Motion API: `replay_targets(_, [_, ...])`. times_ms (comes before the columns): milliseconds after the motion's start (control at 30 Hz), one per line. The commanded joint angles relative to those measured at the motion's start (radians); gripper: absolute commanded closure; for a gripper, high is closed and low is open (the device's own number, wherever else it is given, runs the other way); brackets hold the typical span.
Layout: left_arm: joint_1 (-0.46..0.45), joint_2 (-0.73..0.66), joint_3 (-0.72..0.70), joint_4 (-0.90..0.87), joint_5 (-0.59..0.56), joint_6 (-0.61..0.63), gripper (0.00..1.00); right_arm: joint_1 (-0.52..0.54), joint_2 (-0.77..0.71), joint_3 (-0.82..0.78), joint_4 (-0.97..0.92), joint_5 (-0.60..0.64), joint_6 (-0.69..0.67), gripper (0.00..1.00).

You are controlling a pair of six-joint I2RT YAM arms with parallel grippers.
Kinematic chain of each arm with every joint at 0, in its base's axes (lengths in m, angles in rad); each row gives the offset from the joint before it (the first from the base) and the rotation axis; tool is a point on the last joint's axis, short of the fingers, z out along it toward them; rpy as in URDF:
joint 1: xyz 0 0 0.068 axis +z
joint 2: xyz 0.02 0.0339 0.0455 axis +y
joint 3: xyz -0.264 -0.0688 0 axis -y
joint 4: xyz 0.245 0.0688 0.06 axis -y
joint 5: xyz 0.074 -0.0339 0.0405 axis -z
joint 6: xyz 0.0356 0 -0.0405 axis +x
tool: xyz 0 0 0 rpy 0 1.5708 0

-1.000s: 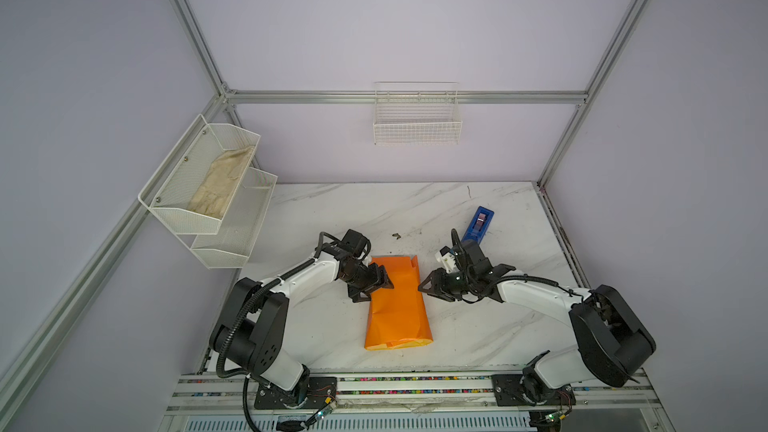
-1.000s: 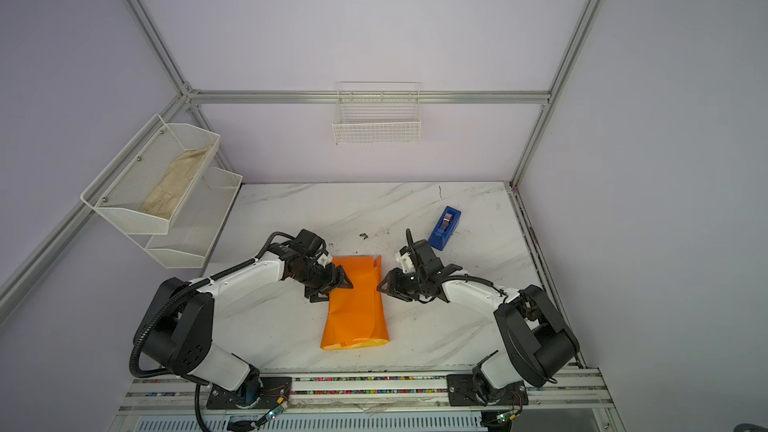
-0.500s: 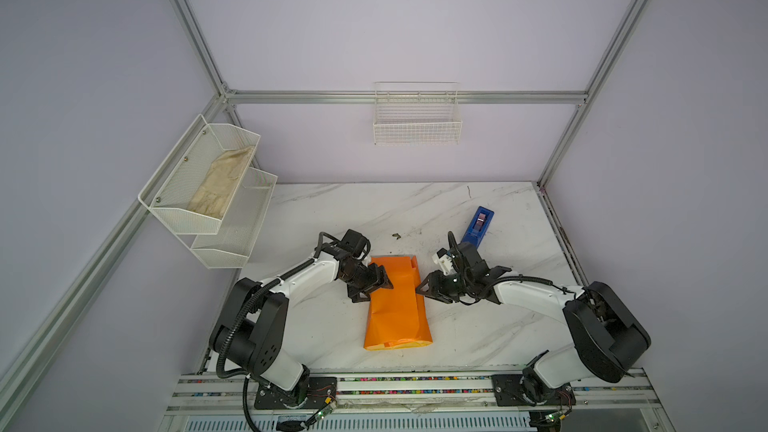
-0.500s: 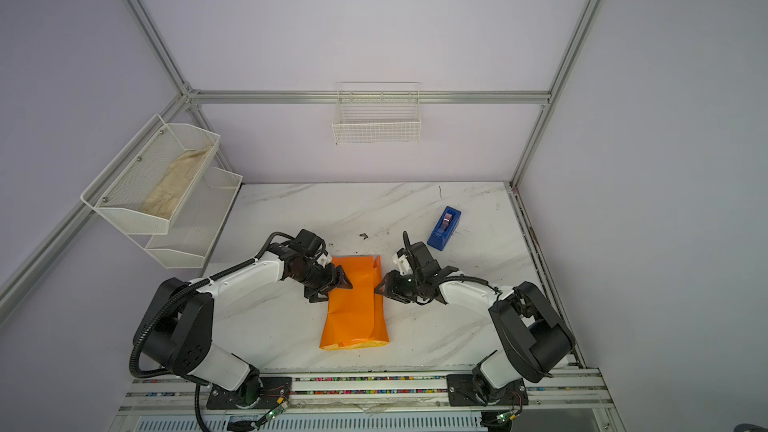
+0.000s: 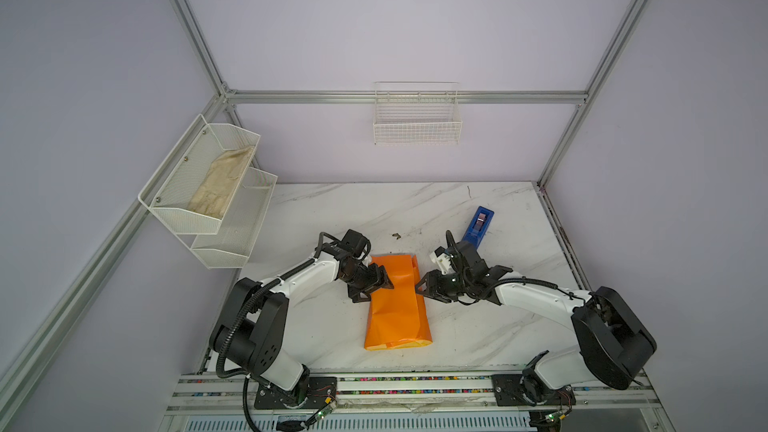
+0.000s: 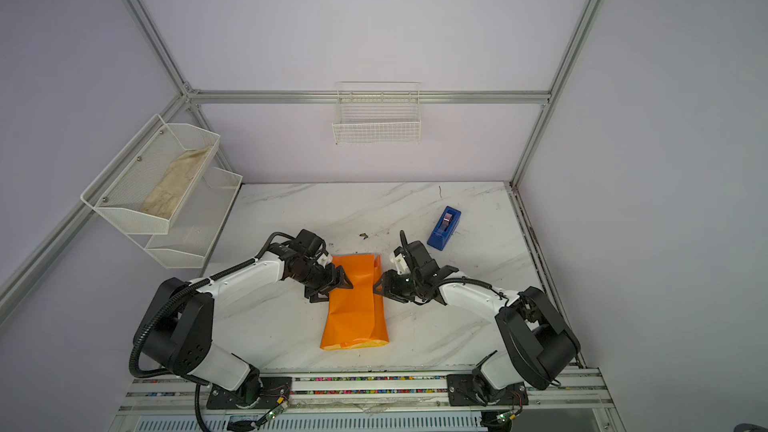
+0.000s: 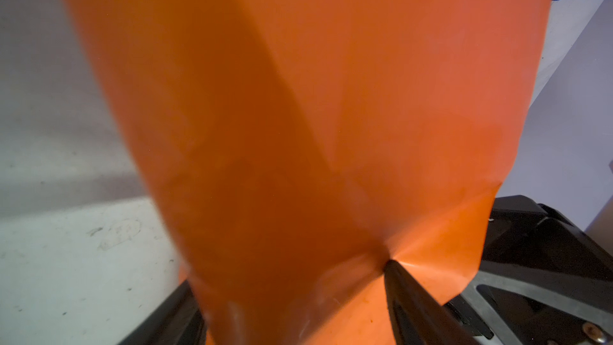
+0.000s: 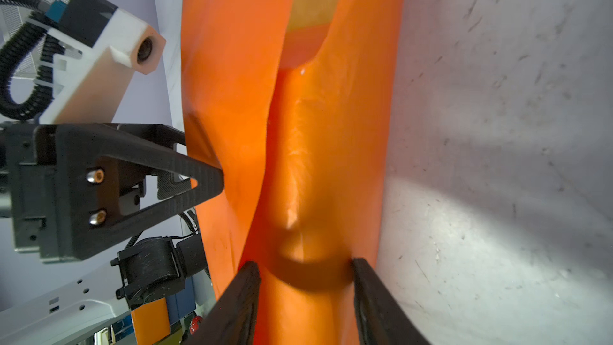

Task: Wrap a gift box in wrapping paper
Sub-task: Adjust the wrapping paper for the gift box.

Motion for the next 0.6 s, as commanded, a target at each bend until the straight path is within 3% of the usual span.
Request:
replay_targets(0, [-0.009, 0.008, -0.019, -0.060, -0.015, 0.004, 0.23, 0.010, -0.002, 0.024, -0.027, 0.005, 0.004, 0.45])
replay_targets(367, [-0.001, -0.016, -0.016, -0.052, -0.021, 0.003, 0.19, 0.118, 0.142, 0.106, -0.206, 0.238, -0.073, 0.40])
replay_targets(567, [0.002, -0.028, -0.046, 0.009, 0.028, -0.012, 0.18, 0.165, 0.180, 0.123, -0.210, 0.288, -0.051, 0.40])
